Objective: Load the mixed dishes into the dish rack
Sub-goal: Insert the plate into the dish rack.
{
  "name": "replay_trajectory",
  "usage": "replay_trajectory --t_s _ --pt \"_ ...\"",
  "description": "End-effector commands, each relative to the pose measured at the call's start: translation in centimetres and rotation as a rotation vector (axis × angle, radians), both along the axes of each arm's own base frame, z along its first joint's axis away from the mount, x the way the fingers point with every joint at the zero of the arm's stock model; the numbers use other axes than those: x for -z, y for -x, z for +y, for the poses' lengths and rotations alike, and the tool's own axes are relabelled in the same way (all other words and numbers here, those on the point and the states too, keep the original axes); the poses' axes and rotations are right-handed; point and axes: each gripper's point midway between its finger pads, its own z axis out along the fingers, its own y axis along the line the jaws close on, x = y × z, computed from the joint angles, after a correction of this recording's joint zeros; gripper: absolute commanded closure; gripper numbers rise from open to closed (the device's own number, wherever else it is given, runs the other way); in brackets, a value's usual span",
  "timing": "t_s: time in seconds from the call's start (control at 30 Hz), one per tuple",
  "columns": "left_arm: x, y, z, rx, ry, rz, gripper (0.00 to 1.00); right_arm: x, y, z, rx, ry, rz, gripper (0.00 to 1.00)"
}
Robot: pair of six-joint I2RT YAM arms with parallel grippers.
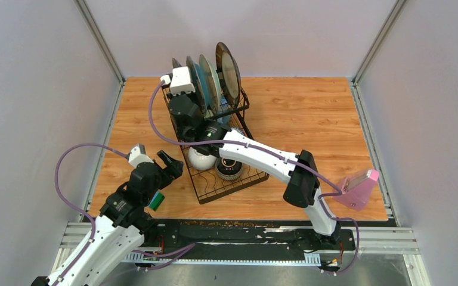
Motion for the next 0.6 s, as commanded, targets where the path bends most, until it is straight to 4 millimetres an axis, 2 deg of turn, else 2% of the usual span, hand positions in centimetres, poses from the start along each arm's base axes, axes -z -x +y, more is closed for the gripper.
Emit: replay_trajectory --t_s 0.0,0.13,0.3,0.43,0.57 --pt "-0.77 -0.60 -0.22 -0.010 0.023 -0.029 0.00 -8.60 1.62 -2.09 -0.049 -0.234 -0.092 0.74" --pt "-0.76 -0.64 -0.29 -0.008 0.023 -0.028 0.00 -9.10 1.85 -2.20 -0.065 -0.245 -0.093 0.73" --pt "-0.73 -0.64 -0.29 -0.008 0.023 -0.027 0.00 -9.23 2.00 -1.75 -0.094 -0.257 -0.092 0.82" --pt "-0.77 -0.60 -0.31 -0.007 0.024 -0.027 0.00 -8.40 2.02 -1.42 -0.107 -0.226 -0.070 0.89" --pt "-0.69 -0.56 -0.32 -0.006 0.024 -0.024 0.00 -8.39 2.16 -1.29 -0.120 -0.231 -0.063 0.90"
